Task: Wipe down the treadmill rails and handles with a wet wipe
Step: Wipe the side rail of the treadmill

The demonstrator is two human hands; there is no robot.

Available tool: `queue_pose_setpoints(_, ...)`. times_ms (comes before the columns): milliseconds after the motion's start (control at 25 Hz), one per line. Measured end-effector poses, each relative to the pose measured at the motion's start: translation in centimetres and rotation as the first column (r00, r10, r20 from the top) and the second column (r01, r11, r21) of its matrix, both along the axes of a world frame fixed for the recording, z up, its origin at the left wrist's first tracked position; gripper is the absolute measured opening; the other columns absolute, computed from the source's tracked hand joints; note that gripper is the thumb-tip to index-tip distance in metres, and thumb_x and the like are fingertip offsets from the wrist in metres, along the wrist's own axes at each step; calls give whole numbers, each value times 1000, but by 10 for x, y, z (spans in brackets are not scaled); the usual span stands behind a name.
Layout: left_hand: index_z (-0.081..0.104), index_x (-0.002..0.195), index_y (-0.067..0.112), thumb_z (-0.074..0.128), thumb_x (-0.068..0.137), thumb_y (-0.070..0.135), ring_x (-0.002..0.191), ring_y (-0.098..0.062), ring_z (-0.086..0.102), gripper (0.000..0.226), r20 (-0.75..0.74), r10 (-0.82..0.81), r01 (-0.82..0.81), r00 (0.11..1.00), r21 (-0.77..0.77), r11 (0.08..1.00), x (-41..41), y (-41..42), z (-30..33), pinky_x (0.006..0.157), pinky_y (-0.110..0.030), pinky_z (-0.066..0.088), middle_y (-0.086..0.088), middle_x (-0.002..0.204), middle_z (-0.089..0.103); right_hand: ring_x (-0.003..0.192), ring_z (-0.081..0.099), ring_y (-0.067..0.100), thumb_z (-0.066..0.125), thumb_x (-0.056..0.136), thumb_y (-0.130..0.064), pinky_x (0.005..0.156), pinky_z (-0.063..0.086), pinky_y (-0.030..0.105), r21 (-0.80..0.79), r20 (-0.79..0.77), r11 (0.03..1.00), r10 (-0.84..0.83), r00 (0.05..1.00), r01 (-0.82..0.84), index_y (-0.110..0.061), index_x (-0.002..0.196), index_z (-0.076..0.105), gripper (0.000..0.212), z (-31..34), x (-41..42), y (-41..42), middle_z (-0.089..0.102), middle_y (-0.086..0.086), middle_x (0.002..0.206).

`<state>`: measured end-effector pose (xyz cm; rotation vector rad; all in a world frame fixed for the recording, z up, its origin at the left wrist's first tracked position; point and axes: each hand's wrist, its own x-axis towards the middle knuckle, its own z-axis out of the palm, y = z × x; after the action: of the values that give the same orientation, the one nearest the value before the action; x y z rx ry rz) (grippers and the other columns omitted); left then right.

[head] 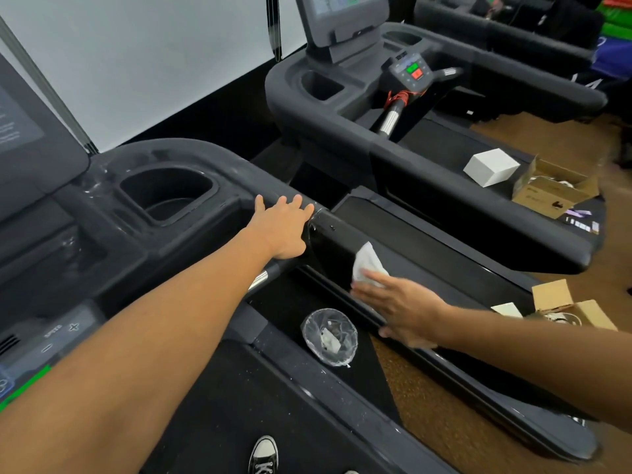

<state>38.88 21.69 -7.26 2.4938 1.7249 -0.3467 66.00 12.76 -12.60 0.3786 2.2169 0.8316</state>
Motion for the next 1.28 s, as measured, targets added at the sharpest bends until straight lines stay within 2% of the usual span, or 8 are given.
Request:
queue_pose_setpoints(120,15,155,22,56,85,31,146,-35,19,82,-4,6,-6,1000,-4,1000,1,0,0,113,-71,10,-10,162,15,147,-30,28,26,101,-56,115,-25,56,-61,-115,997,40,993,-47,-6,150,33,70,-10,88,-50,10,12,162)
queue_pose_setpoints(280,15,155,23,56,84,32,147,-36,18,83,12,34,-33,999,-33,999,3,3,0,113,-70,11,-9,163,13,154,-2,23,61,87,-51,122,-9,52,-156,-143,979,-152,978,129,-7,147,42,77,-2,192,-109,20,12,163)
queue_pose_setpoints(400,18,155,22,55,83,31,146,-36,19,82,2,61,-61,998,-44,997,8,1,1,113,-69,12,-9,162,15,154,8,21,56,87,-49,122,-5,51,-225,-313,957,-247,917,181,-16,155,31,80,5,213,-122,12,3,167)
queue_pose_setpoints(560,23,155,24,54,82,32,143,-35,28,80,-18,69,-70,997,-57,996,12,4,9,114,-68,13,-8,162,20,154,7,23,40,97,-52,119,3,54,-260,-512,957,-247,823,126,-14,156,27,71,11,164,-94,10,2,167)
queue_pose_setpoints(880,13,157,27,58,82,31,148,-31,20,88,11,13,-12,1000,-50,999,-2,4,1,116,-66,12,-3,165,12,153,-14,25,30,101,-51,123,6,53,-299,-555,950,-248,794,88,-6,155,24,70,15,-3,22,5,7,167)
queue_pose_setpoints(1000,13,157,25,59,82,29,148,-30,22,88,26,-2,3,1000,-44,999,-5,4,4,117,-64,11,-4,164,15,154,-4,28,33,100,-51,123,11,51,-342,-654,926,-355,669,158,-11,157,19,72,18,-56,58,3,6,167)
queue_pose_setpoints(1160,5,157,18,63,79,24,138,-30,41,98,152,28,-24,988,-29,999,-9,6,10,119,-59,15,-12,148,47,153,-7,27,21,101,-55,124,9,51,-474,-693,818,-575,435,327,-13,159,2,74,17,-103,75,-5,7,167)
queue_pose_setpoints(1280,-8,156,14,63,79,22,125,-28,51,105,209,14,-8,978,-28,1000,-14,7,12,120,-54,16,-8,138,56,154,-3,27,35,103,-45,125,8,48,-609,-701,760,-649,295,226,-11,157,16,67,29,-91,68,5,9,167)
